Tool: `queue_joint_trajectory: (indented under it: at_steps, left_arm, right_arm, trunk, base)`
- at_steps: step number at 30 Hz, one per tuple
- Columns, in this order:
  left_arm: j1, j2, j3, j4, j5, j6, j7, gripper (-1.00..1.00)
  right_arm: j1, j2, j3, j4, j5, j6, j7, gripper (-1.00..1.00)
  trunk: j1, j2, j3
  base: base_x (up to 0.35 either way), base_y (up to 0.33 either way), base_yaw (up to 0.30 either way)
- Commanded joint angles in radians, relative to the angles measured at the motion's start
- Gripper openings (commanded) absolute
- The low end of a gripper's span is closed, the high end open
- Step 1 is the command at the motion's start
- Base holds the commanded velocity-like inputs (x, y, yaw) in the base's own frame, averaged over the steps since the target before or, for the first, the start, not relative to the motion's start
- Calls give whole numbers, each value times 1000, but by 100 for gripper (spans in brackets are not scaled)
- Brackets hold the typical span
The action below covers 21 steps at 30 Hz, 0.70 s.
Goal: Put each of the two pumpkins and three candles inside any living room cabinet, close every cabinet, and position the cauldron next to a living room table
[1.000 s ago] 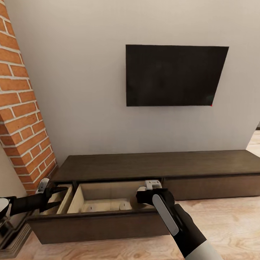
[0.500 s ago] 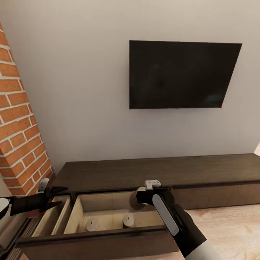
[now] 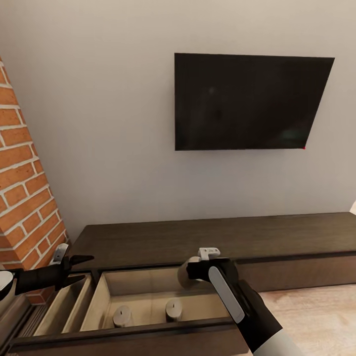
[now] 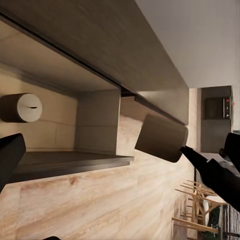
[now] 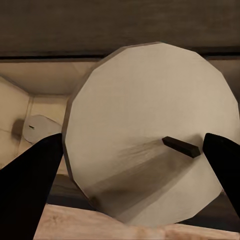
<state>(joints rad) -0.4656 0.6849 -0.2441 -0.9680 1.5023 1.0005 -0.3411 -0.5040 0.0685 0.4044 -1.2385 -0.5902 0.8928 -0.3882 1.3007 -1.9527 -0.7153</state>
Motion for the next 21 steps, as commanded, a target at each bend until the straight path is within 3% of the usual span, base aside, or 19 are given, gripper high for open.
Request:
queue_joint_trajectory:
  at_steps: [1,5,12,17,21]
  left_arm:
    - [-1,1,-3,1,-6,0,-10,100]
    - [-1,1,-3,-1,-5,0,-11,100]
    - [-2,1,-4,-31,-5,0,-11,100]
    - [-1,1,-6,-50,-5,0,-12,100]
    - [1,0,-7,-80,-4,0,-12,100]
  right_arm:
    - [-1,1,1,4,-10,1,-12,-100]
    - [-2,3,0,80,-8,-30,-16,-100]
    - [-5,4,1,154,-3,-135,-21,-100]
    - [-5,4,3,162,-2,-241,-102,-100]
    - [-5,4,3,166,-2,-265,-124,-100]
  trunk:
    - [0,-1,-1]
    - [0,-1,-1]
    - [27,-50,-23]
    - [46,-85,-39]
    - [61,-113,-51]
  base:
    - [2,-1,0]
    - [0,0,0]
    - [0,0,0]
    - [0,0,0]
    - [0,0,0]
